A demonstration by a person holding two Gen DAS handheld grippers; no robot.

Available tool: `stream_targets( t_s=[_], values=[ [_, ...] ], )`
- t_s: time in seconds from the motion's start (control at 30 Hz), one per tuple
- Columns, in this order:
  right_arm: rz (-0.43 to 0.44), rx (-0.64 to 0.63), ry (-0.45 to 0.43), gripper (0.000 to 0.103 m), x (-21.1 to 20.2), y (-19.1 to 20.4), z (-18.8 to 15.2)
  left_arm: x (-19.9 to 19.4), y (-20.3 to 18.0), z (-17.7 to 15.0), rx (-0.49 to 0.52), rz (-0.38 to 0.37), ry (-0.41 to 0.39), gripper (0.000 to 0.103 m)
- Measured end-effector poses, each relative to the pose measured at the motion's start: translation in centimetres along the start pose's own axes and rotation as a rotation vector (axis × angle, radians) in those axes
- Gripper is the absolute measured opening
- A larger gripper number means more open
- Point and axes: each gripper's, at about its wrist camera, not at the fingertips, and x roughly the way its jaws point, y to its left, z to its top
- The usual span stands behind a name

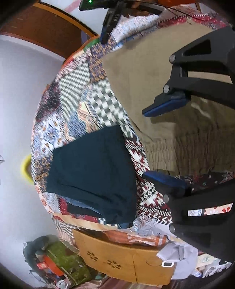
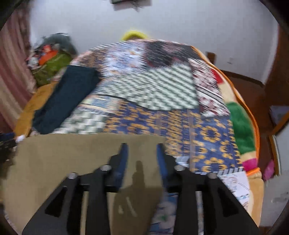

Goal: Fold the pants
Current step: 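Lift and fold the pants again with both grippers toward the waistband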

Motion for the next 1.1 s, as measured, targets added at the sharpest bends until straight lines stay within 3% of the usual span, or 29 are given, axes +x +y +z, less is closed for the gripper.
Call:
stream_targets(
  t_s=[0.1, 0.2, 0.27, 0.3, 0.37, 0.43, 0.6, 0.77, 1.1],
  values=[
    [0.105, -0.048, -0.01, 0.049, -1.2, 3.5, 0.2, -1.3, -1.1, 0.5, 0.012, -0.035, -0.024, 0.073],
    [0.2, -0.081, -0.005, 0.056, -1.5, 7.1, 0.3, -1.9, -2.1, 1.0, 0.029, -0.059, -0.027, 0.074],
    [0.253, -0.094, 0.003, 0.057, -1.3, 9.1, 0.3, -2.0, -2.6, 1.1, 0.039, -0.065, -0.019, 0.077],
    [0.279, -0.094, 0.013, 0.057, -1.1, 10.0, 0.2, -1.8, -2.8, 1.2, 0.039, -0.068, -0.013, 0.085],
    [0.321, -0.078, 0.044, 0.058, -0.4, 11.3, -0.1, -1.4, -2.9, 1.0, 0.031, -0.074, -0.007, 0.088],
    [0.353, -0.06, 0.091, 0.066, 0.8, 12.3, -0.7, -0.4, -3.2, 0.5, 0.036, -0.079, 0.031, 0.088],
    [0.335, -0.072, 0.224, 0.068, 4.1, 13.4, -3.7, 2.8, -4.0, -2.0, 0.089, -0.067, 0.158, 0.089],
    [0.3, -0.125, 0.222, 0.072, 2.8, 13.1, -5.7, 2.0, -4.8, -4.1, 0.177, -0.003, 0.112, 0.091],
    [0.231, -0.102, 0.17, 0.072, -0.7, 10.6, -8.9, -0.7, -4.2, -6.8, 0.173, 0.023, 0.078, 0.091]
  ],
)
